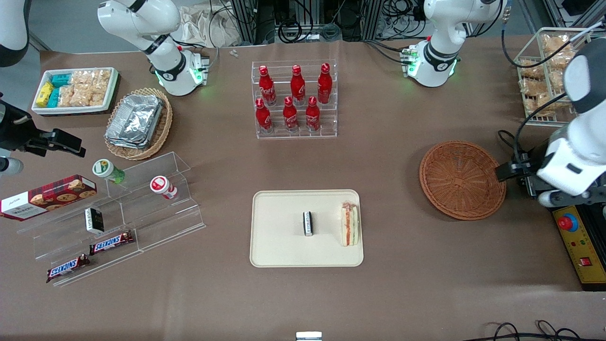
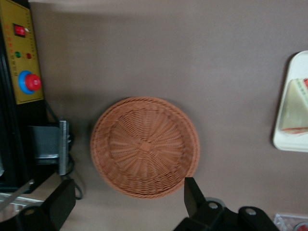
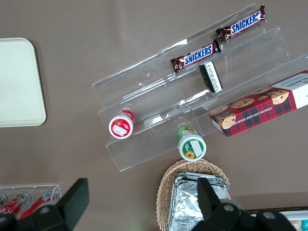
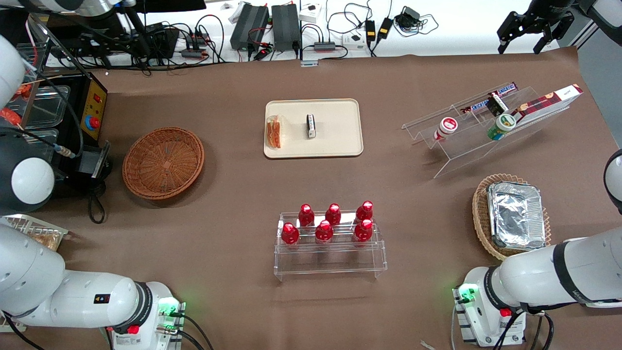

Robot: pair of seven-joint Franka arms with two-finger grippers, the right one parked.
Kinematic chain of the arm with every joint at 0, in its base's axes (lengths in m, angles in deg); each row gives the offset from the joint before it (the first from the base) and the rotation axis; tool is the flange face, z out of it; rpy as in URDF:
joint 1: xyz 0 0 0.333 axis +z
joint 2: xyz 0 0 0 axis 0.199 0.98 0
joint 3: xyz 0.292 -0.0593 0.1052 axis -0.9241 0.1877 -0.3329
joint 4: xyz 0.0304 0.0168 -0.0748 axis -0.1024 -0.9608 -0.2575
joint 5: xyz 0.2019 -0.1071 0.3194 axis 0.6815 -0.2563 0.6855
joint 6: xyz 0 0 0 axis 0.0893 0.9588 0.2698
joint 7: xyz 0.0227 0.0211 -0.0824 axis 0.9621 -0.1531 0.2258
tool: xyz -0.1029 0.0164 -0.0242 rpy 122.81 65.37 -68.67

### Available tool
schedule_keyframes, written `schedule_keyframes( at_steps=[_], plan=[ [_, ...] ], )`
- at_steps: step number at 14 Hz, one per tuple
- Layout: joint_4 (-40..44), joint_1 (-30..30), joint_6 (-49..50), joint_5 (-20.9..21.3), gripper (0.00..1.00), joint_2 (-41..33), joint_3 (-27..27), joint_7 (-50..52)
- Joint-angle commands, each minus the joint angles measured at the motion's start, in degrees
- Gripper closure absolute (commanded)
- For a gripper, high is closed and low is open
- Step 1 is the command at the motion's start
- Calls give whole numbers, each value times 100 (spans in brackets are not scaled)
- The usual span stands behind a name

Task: Place sandwich from basket to tray

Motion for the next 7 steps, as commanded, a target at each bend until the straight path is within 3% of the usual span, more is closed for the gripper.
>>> schedule_keyframes(
  at_steps=[1,5,7],
  plan=[
    [-420,-36,-285,-94,0,-325,-117,-504],
    [-630,165,-435,-401,0,-316,-134,-689],
    [-447,166,-373,-340,0,-229,-134,-708]
  ],
)
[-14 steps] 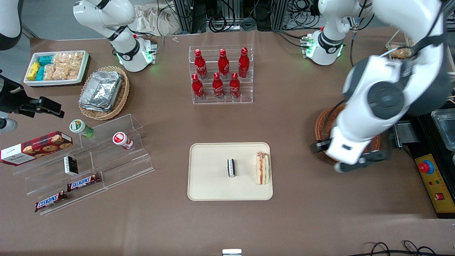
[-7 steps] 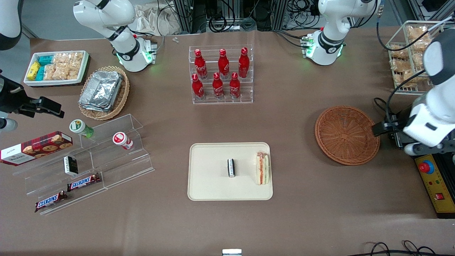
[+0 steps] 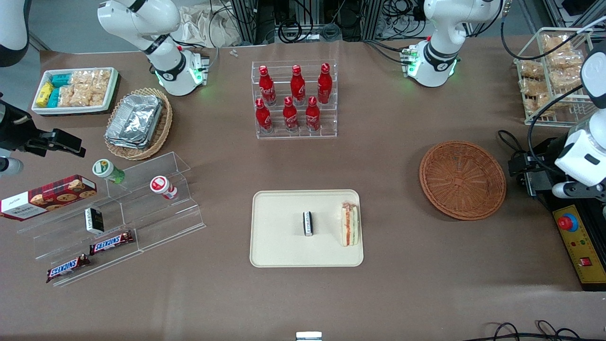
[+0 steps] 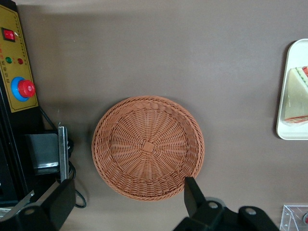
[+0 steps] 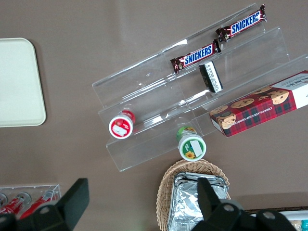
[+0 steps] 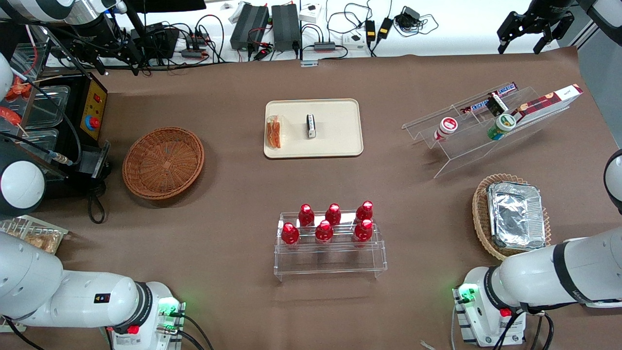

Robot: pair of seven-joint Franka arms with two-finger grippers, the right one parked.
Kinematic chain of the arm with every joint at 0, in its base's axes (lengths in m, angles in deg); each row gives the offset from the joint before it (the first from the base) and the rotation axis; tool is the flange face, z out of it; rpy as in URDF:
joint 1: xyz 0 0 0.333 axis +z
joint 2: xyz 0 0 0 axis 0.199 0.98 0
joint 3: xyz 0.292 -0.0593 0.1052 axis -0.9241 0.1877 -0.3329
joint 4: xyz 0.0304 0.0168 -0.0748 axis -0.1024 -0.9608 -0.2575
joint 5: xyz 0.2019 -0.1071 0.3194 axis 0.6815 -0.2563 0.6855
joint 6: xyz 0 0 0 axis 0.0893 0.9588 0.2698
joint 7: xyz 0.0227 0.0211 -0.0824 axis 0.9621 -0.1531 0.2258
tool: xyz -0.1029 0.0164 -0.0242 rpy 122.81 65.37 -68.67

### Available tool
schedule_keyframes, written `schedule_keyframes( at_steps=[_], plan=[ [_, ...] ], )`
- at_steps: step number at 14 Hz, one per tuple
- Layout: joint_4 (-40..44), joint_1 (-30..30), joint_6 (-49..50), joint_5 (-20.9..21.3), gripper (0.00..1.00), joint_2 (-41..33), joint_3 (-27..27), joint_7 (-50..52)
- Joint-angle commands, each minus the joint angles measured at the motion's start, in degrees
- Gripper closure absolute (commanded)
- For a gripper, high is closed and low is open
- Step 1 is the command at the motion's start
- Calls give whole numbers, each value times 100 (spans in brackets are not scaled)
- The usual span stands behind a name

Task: Place sandwich from basket to tray

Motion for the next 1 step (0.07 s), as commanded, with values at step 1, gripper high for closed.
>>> schedule_keyframes(
  at_steps=[1],
  plan=[
    [64,50,-27,-70,0,-15,6,-148]
  ],
)
